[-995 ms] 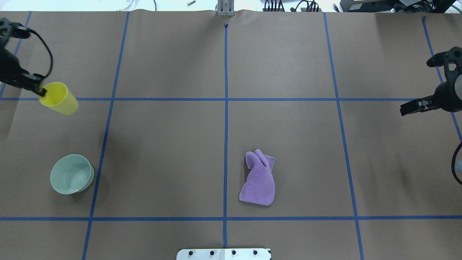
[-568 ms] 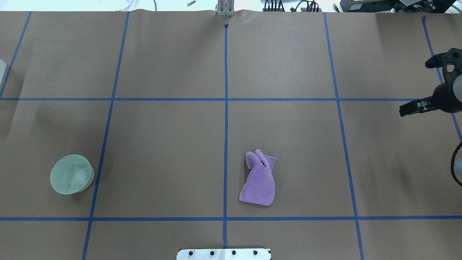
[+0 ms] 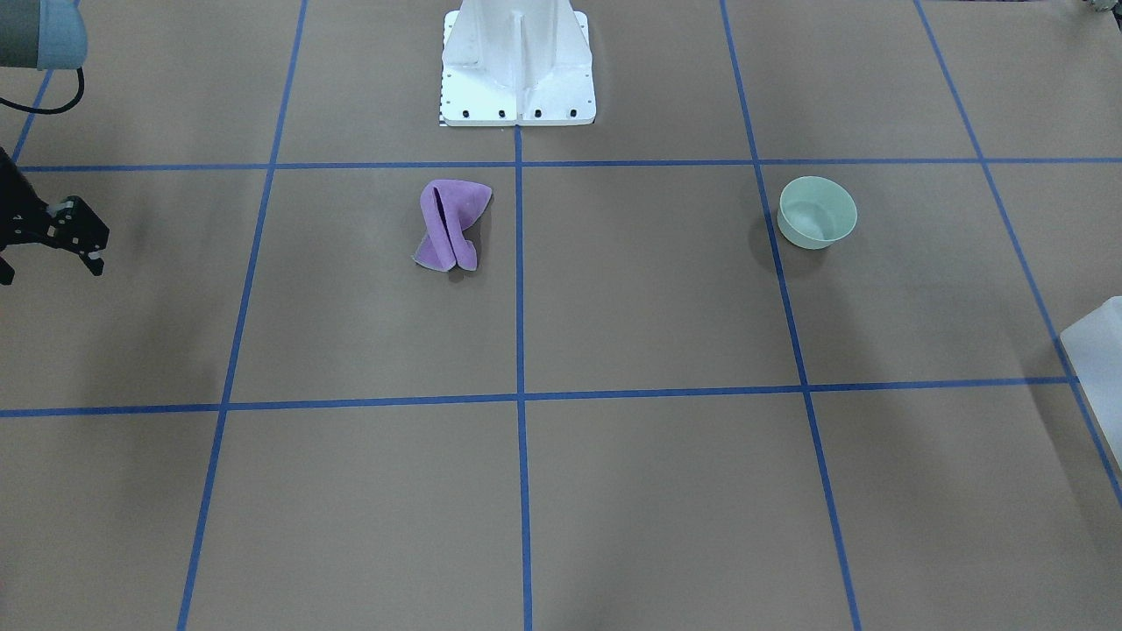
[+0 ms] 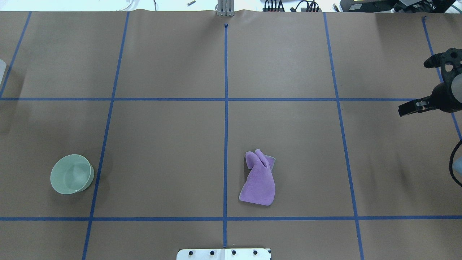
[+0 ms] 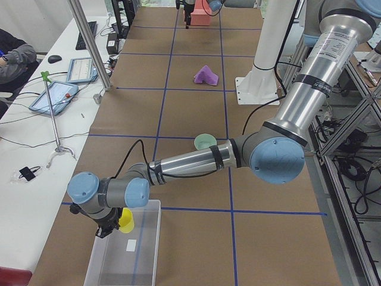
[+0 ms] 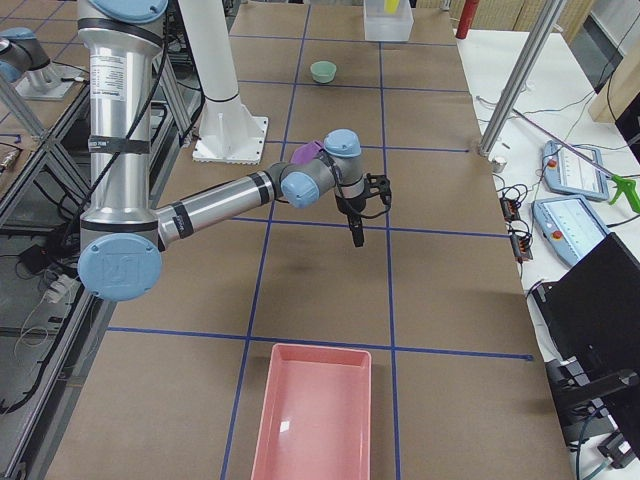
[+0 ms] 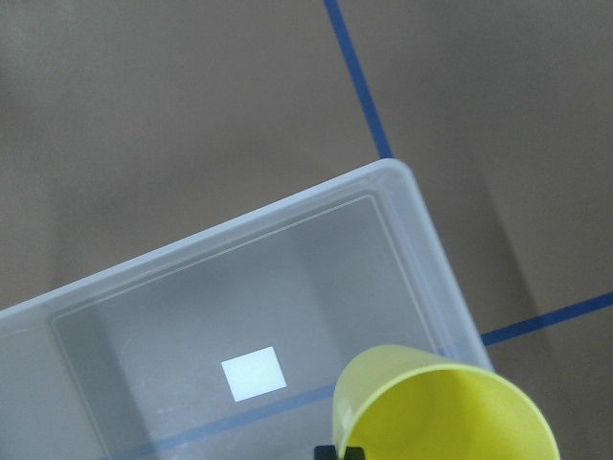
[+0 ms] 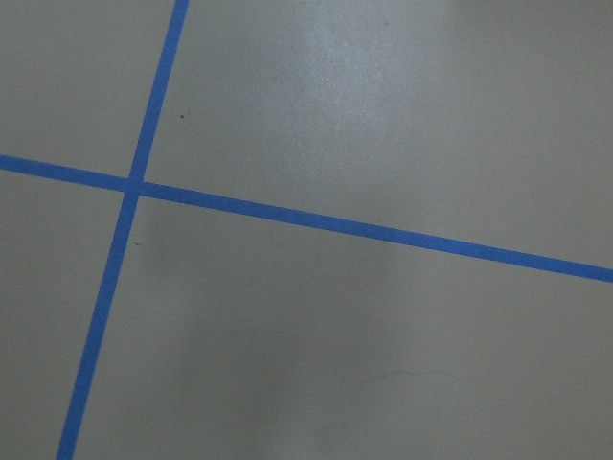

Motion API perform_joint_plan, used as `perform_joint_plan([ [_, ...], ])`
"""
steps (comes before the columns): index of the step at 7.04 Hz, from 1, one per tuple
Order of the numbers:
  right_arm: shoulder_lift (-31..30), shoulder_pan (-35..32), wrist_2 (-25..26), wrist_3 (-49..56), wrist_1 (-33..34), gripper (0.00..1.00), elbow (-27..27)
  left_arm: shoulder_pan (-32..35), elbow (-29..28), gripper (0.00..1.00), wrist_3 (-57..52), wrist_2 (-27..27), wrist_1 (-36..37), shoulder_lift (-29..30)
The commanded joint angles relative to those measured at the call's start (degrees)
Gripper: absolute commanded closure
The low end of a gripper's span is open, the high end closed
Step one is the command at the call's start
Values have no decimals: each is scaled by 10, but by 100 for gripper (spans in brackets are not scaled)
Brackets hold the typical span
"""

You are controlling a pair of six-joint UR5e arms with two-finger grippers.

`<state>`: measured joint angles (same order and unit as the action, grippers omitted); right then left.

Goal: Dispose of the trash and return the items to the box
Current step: 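Lift the yellow cup with the left gripper and carry it into the clear bin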

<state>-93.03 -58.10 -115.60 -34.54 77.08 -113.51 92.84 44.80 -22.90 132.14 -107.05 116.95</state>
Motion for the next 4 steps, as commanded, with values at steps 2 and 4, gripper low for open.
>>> perform_joint_plan([
  [2,3,0,2,0,0,0,0,-49,-51,100,106,3,-104,1],
  [4,3,0,2,0,0,0,0,-56,-51,100,116,19,-106,1],
])
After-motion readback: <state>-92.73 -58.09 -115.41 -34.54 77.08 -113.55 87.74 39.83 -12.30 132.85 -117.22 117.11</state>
